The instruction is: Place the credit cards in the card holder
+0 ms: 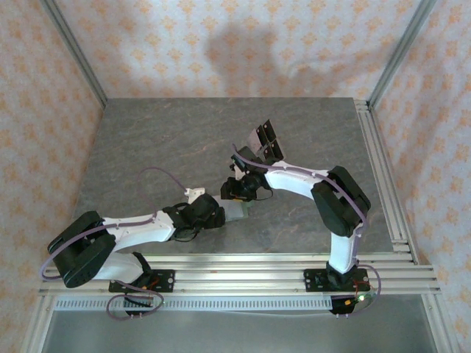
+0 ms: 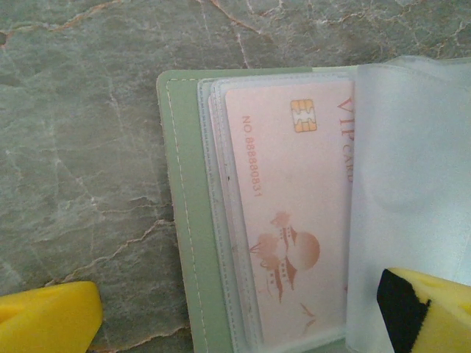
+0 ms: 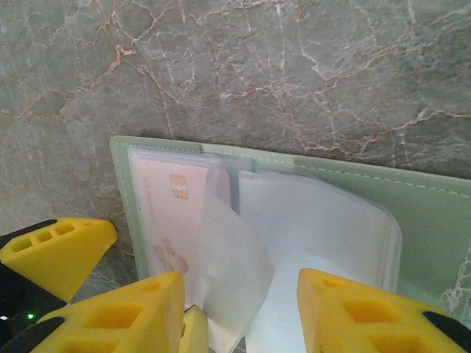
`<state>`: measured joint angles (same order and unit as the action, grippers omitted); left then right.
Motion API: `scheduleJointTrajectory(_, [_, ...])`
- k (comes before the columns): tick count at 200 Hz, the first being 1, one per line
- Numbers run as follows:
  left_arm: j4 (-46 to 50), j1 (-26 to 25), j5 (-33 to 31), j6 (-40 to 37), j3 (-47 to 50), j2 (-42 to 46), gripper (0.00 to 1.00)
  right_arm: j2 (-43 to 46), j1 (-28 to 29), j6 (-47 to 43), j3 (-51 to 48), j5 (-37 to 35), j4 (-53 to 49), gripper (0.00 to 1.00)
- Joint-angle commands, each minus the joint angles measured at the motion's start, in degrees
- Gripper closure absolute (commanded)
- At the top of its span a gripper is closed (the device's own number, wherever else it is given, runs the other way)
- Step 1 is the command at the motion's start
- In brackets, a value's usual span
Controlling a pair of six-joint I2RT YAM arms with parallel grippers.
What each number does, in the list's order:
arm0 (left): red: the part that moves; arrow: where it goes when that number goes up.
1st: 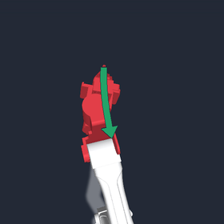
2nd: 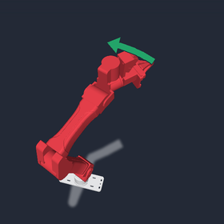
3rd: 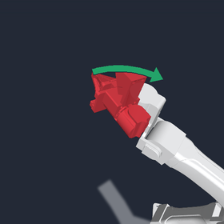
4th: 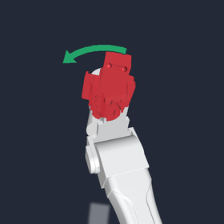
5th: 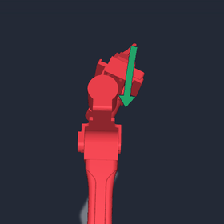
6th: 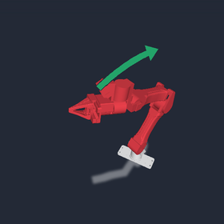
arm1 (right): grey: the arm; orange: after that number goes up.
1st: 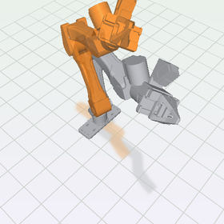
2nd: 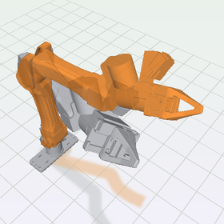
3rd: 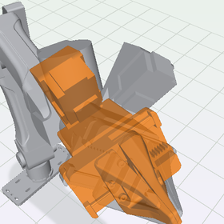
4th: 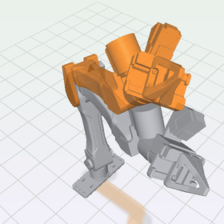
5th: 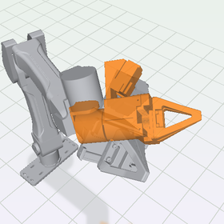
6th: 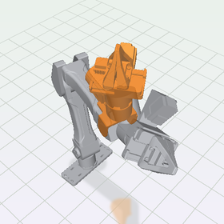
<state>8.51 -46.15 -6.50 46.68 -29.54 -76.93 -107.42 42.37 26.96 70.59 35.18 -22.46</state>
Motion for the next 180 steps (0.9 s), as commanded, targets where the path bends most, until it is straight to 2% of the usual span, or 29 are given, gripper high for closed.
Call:
scheduleJointTrajectory(1, [-1.7, 0.0, -0.5, 0.8, 0.5, -1.9, 0.0, -1.0, 0.6, 1.1, 0.2, 1.3, 2.4, 0.56])
scheduleJointTrajectory(46, [-0.5, -0.1, -1.0, 0.9, 0.5, 0.3, 0.0, -4.2, 1.9, 0.4, 4.7, 3.3, 1.1, 0.56])
scheduleJointTrajectory(96, [10.2, -0.1, -8.4, 4.7, 2.4, 15.8, 0.0, -6.5, 4.0, 0.1, 11.0, 5.2, -1.8, 0.56])
scheduleJointTrajectory(131, [17.3, 0.0, -13.2, 8.0, 3.5, 25.8, 0.0, -11.4, 5.5, -0.5, 16.4, 5.3, -5.5, 0.56])
scheduleJointTrajectory(180, [20.5, 0.0, -14.6, 8.7, 3.8, 29.2, 0.0, -15.8, 5.9, -1.7, 21.4, 6.2, -8.4, 0.56])
